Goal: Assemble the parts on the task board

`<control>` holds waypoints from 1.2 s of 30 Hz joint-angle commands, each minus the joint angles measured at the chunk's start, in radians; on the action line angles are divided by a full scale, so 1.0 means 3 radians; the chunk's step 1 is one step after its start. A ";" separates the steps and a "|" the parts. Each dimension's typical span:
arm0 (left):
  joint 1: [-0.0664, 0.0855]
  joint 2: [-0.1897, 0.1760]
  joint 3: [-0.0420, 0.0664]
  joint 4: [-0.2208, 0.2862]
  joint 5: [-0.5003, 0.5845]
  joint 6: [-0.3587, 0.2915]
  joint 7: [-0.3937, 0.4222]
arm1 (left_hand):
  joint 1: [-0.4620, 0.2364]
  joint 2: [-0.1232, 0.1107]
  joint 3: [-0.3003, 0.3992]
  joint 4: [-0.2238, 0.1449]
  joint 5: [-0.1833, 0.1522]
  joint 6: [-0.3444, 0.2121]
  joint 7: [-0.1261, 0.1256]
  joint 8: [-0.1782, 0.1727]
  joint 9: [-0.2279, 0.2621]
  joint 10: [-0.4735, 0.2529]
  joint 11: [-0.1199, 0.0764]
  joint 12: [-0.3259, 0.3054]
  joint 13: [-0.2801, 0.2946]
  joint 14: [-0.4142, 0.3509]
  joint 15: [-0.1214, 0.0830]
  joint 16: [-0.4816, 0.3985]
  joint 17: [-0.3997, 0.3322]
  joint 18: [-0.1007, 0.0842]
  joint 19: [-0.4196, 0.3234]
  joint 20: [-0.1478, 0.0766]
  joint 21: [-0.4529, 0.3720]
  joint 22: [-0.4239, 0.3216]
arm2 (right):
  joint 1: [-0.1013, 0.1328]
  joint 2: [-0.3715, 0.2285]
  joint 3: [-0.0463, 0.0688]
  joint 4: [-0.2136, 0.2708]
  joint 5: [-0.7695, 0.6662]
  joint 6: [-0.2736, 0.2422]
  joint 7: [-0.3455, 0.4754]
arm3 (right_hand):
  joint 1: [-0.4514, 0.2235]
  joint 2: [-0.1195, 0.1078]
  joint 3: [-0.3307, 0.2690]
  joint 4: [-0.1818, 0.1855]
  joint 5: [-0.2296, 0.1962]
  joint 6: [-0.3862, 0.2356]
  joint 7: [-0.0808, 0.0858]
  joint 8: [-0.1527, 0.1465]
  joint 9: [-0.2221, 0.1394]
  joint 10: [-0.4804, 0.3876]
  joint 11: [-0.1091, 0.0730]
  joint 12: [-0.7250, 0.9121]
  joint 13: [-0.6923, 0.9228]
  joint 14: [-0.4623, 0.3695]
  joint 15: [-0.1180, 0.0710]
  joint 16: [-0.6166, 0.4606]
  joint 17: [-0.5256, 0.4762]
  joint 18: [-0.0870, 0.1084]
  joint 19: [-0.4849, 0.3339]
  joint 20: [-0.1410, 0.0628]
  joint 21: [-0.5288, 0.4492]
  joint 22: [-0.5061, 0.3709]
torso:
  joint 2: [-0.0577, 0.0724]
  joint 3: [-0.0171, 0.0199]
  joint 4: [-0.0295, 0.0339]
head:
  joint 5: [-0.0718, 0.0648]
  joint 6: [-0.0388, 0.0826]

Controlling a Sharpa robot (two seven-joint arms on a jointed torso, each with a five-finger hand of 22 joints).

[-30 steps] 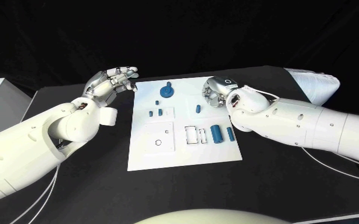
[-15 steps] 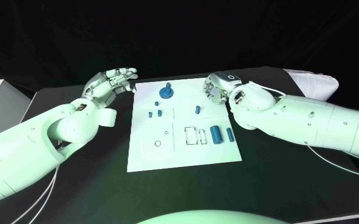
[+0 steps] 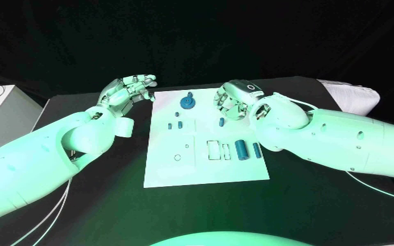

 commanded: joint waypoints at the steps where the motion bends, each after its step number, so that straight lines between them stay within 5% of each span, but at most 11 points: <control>1: 0.0000 0.0028 0.0002 -0.0009 -0.0005 0.0008 0.0017 | 0.0034 0.0003 -0.0016 -0.0006 -0.0006 -0.0025 0.0001 -0.0010 -0.0003 -0.0023 0.0000 -0.0016 -0.0003 -0.0008 0.0010 -0.0011 -0.0004 0.0018 0.0027 0.0003 -0.0020 -0.0005 | -0.0045 0.0057 0.0000 0.0098 -0.0003 -0.0015 0.0055 | 0.0043 0.0026 0.0000 -0.0012 0.0023 0.0010 0.0013 -0.0009 0.0005 0.0143 -0.0131 0.0014 0.0063 0.0189 -0.0022 0.0004 0.0028 -0.0021 0.0015 -0.0001 0.0003 -0.0010 | -0.0030 -0.0008 0.0001 | 0.0103 -0.0024; 6: 0.0000 0.0076 0.0001 -0.0046 -0.0012 0.0011 0.0020 | 0.0034 0.0003 -0.0016 -0.0006 -0.0006 -0.0025 0.0001 -0.0010 -0.0003 -0.0023 0.0000 -0.0016 -0.0003 -0.0008 0.0010 -0.0011 -0.0004 0.0018 0.0027 0.0003 -0.0020 -0.0005 | -0.0133 0.0139 0.0000 0.0176 0.0018 -0.0072 0.0129 | 0.0044 0.0026 0.0002 -0.0013 0.0024 0.0009 0.0014 -0.0009 0.0005 0.0143 -0.0131 0.0013 0.0063 0.0189 -0.0023 0.0005 0.0029 -0.0021 0.0015 -0.0001 0.0004 -0.0009 | -0.0061 -0.0017 0.0015 | 0.0219 -0.0059; 15: 0.0001 0.0156 -0.0004 -0.0109 -0.0029 0.0013 0.0022 | 0.0036 0.0006 -0.0017 -0.0004 -0.0005 -0.0021 0.0000 -0.0007 -0.0002 -0.0022 0.0000 -0.0014 -0.0004 -0.0008 0.0011 -0.0012 -0.0004 0.0018 0.0028 0.0004 -0.0023 -0.0007 | -0.0315 0.0313 -0.0001 0.0131 0.0086 -0.0216 0.0270 | 0.0044 0.0028 0.0006 -0.0015 0.0012 0.0005 0.0020 -0.0011 0.0006 0.0138 -0.0128 0.0006 0.0062 0.0185 -0.0022 -0.0005 0.0011 -0.0017 0.0006 -0.0001 -0.0012 -0.0024 | -0.0102 -0.0035 0.0031 | 0.0512 -0.0144; 22: 0.0002 0.0183 -0.0015 -0.0128 -0.0054 0.0016 0.0016 | 0.0035 0.0007 -0.0019 -0.0001 -0.0005 -0.0020 0.0000 -0.0006 -0.0001 -0.0021 0.0000 -0.0014 -0.0005 -0.0008 0.0011 -0.0013 -0.0004 0.0018 0.0029 0.0004 -0.0024 -0.0008 | -0.0434 0.0408 -0.0010 0.0040 0.0072 -0.0268 0.0329 | 0.0049 0.0032 0.0012 -0.0019 0.0006 0.0001 0.0022 -0.0013 0.0006 0.0136 -0.0126 0.0001 0.0062 0.0185 -0.0021 -0.0003 0.0013 -0.0015 0.0003 -0.0001 -0.0017 -0.0028 | -0.0107 -0.0035 0.0036 | 0.0666 -0.0225; 36: 0.0002 0.0184 -0.0020 -0.0118 -0.0089 0.0016 0.0014 | 0.0035 0.0007 -0.0019 -0.0001 -0.0005 -0.0020 0.0000 -0.0006 -0.0001 -0.0021 0.0000 -0.0014 -0.0005 -0.0008 0.0011 -0.0013 -0.0004 0.0018 0.0029 0.0004 -0.0024 -0.0008 | -0.0529 0.0453 -0.0018 -0.0063 0.0040 -0.0308 0.0390 | 0.0055 0.0033 0.0019 -0.0026 0.0014 -0.0001 0.0024 -0.0014 0.0007 0.0137 -0.0125 -0.0002 0.0062 0.0186 -0.0020 0.0002 0.0020 -0.0017 0.0006 -0.0001 -0.0005 -0.0015 | -0.0089 -0.0040 0.0046 | 0.0787 -0.0323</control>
